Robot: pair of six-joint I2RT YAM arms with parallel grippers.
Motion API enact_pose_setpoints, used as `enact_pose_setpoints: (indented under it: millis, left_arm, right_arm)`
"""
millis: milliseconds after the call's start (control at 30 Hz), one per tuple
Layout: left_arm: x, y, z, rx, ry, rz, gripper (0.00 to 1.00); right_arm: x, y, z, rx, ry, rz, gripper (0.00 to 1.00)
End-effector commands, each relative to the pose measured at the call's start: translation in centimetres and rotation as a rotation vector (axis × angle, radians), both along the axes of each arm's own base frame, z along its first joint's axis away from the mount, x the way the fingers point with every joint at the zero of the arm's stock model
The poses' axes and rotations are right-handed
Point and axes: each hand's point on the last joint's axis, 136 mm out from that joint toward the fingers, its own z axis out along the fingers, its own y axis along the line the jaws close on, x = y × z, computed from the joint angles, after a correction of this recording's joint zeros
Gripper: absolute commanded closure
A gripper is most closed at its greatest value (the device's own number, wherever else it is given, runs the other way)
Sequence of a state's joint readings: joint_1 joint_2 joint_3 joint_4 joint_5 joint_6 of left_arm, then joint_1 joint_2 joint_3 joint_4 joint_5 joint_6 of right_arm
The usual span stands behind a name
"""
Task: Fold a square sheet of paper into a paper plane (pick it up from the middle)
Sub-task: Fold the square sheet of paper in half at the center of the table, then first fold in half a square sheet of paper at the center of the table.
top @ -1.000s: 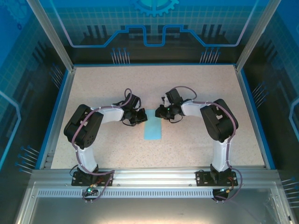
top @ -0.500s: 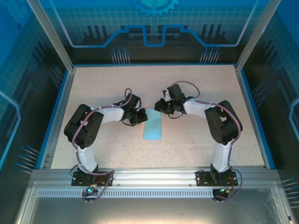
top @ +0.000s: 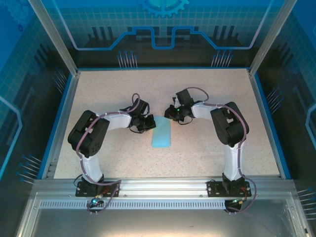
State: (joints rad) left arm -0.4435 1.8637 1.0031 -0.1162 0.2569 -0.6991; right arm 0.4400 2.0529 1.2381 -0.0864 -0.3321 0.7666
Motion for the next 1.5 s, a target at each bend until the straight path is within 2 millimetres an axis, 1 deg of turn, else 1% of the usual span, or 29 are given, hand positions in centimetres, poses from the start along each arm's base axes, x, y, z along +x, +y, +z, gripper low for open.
enact_pose_setpoints:
  millis: [0,33,67,100,167,267,367,433,533,667,800,900,1000,1100,1167,1233,1300,1367,1467]
  left_arm:
    - [-2.0,2.2,-2.5,0.126,0.085,0.004,1.0]
    - [-2.1,2.2,-2.6,0.128,0.087,0.004,1.0]
    - [-2.1,2.2,-2.5,0.127,0.087,0.004,1.0]
    - [-2.0,2.2,-2.4,0.127,0.085,0.006,1.0]
    - [-2.1,2.2,-2.4,0.125,0.085,0.006,1.0]
    - [-2.0,2.1,-2.3,0.121,0.081,0.007,1.0]
    - [-1.9,2.1,-2.2,0.118,0.078,0.007,1.0]
    - [-1.9,2.1,-2.1,0.116,0.076,0.008,1.0]
    - [-1.8,2.0,-1.7,0.113,0.069,0.01,1.0]
    - [-1.8,1.9,-1.4,0.106,0.064,0.011,1.0]
    - [-1.6,1.7,-0.6,0.088,0.05,0.011,1.0]
    - [-1.2,1.2,0.9,0.057,0.023,0.009,0.99]
    - [-0.6,0.5,3.1,0.013,-0.02,-0.003,0.93]
    - [0.1,-0.4,5.4,-0.045,-0.069,-0.015,0.87]
    - [0.4,-1.0,6.6,-0.08,-0.096,-0.022,0.84]
    - [0.8,-1.4,7.4,-0.103,-0.114,-0.024,0.83]
    - [1.2,-1.7,7.4,-0.113,-0.114,-0.029,0.83]
    - [1.5,-2.1,6.8,-0.118,-0.098,-0.033,0.84]
    - [1.8,-2.9,6.0,-0.153,-0.074,-0.04,0.86]
  right_arm:
    - [0.7,-0.5,1.3,0.014,-0.022,0.003,0.82]
    - [0.7,-0.2,2.4,0.037,-0.047,0.019,0.82]
    - [0.4,0.2,3.8,0.062,-0.073,0.041,0.82]
    - [-0.1,0.4,4.7,0.075,-0.089,0.06,0.81]
    - [-1.5,0.5,5.7,0.082,-0.104,0.083,0.82]
    - [-3.9,0.4,5.1,0.066,-0.077,0.106,0.83]
    - [-6.2,0.1,3.5,0.049,-0.03,0.122,0.84]
    - [-7.3,0.0,2.7,0.041,-0.009,0.132,0.85]
    - [-8.4,0.5,2.0,0.04,0.008,0.164,0.86]
    - [-8.9,1.0,0.9,0.027,0.027,0.188,0.87]
    - [-8.9,0.9,-0.4,0.006,0.056,0.182,0.87]
    - [-9.4,0.8,-1.5,-0.006,0.086,0.186,0.87]
    - [-10.1,1.1,-1.9,-0.007,0.096,0.221,0.88]
    - [-10.8,1.9,-1.7,0.01,0.082,0.285,0.88]
    - [-11.4,2.5,-1.2,0.026,0.062,0.337,0.88]
    - [-11.8,2.9,-0.8,0.033,0.043,0.379,0.88]
    - [-12.2,3.4,-0.2,0.06,0.022,0.421,0.88]
    - [-12.4,3.4,0.2,0.066,0.011,0.431,0.89]
    - [-11.8,3.0,1.6,0.073,-0.032,0.398,0.89]
